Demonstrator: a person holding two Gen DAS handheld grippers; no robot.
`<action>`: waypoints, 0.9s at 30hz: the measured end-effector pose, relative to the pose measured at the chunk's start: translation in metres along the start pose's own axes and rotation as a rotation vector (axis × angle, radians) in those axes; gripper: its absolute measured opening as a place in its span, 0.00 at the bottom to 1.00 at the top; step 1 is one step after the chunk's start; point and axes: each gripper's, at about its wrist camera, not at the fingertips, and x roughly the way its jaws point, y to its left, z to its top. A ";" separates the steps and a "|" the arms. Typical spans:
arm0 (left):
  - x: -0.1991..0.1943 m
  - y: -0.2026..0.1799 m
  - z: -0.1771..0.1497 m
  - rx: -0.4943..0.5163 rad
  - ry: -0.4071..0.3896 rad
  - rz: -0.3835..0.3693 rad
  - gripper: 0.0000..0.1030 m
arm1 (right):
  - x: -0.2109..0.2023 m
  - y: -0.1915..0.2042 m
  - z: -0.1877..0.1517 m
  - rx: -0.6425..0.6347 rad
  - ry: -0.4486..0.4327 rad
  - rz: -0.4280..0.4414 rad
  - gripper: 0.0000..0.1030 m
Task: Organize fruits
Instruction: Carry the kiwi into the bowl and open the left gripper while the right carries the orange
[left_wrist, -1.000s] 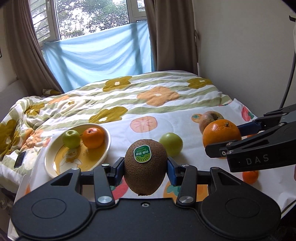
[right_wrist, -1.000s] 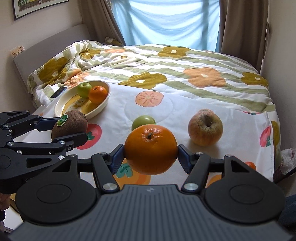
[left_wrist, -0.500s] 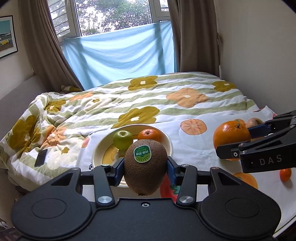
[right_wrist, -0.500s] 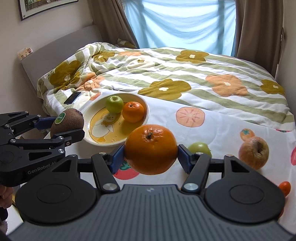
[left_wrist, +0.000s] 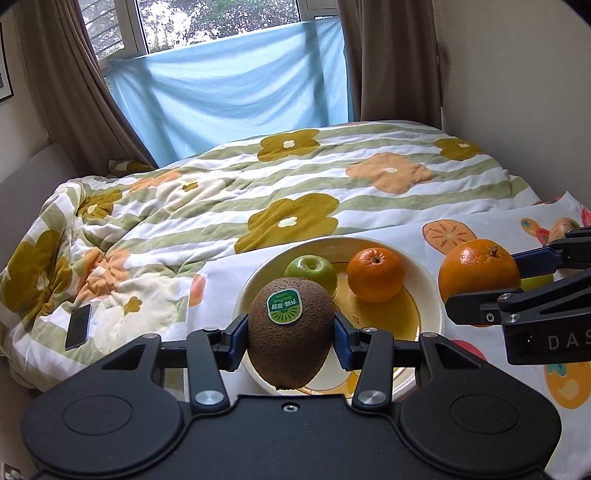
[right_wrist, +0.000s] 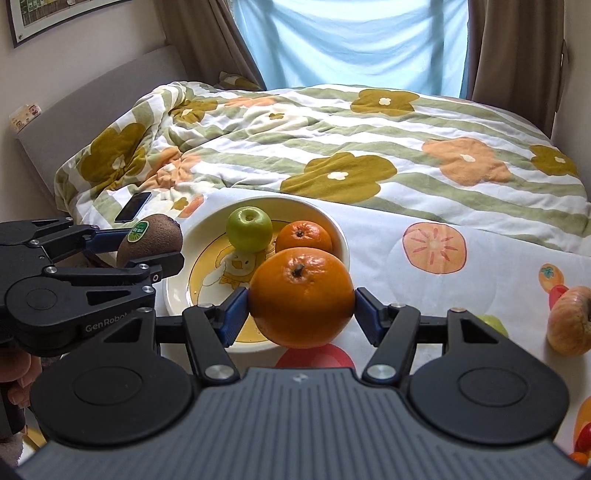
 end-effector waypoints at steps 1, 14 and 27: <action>0.008 0.004 0.001 0.003 0.005 -0.003 0.49 | 0.005 0.001 0.001 0.007 0.002 -0.004 0.75; 0.077 0.009 -0.006 0.125 0.056 0.032 0.49 | 0.047 0.009 0.005 0.015 0.032 -0.057 0.75; 0.063 0.007 -0.013 0.198 0.004 0.020 0.84 | 0.055 0.007 0.005 -0.036 0.034 -0.089 0.75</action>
